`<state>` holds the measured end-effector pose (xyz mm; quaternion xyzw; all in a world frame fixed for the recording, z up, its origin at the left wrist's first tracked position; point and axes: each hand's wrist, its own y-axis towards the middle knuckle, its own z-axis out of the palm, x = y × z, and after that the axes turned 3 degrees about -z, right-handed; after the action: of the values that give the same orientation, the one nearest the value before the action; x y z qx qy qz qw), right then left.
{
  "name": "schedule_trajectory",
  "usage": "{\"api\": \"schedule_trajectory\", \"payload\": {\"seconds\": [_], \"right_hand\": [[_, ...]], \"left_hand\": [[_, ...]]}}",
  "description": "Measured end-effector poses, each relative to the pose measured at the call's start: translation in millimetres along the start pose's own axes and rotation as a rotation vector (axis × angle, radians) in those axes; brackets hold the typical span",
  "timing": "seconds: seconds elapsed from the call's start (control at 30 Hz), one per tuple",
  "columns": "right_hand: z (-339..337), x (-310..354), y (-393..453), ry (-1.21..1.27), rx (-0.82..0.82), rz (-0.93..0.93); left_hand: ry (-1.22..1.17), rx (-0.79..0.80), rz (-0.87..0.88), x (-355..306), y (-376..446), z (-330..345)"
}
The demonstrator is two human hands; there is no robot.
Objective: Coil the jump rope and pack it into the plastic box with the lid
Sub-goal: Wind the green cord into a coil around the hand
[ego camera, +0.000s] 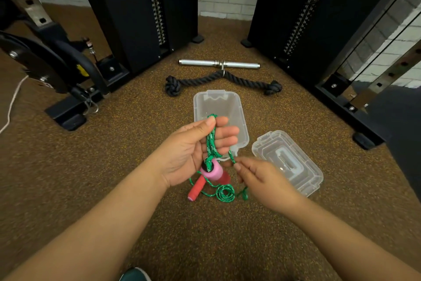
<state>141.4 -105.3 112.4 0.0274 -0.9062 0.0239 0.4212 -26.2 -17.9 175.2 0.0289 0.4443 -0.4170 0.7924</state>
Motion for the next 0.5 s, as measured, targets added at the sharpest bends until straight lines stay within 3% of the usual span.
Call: {"api": "schedule_trajectory", "payload": {"seconds": [0.2,0.3,0.4,0.5], "right_hand": [[-2,21,-9,-0.382,0.058,-0.201],[-4,37,-9,-0.468,0.046,-0.338],[-11,48,-5,-0.302,0.021,-0.388],[-22,45,1,0.065,-0.056,-0.241]], "left_hand": [[0.072,-0.054,0.067,-1,4,-2],[0.249,-0.042,0.022,3,2,3],[0.495,-0.034,-0.074,9,1,4],[0.688,-0.005,-0.114,12,-2,2]]}}
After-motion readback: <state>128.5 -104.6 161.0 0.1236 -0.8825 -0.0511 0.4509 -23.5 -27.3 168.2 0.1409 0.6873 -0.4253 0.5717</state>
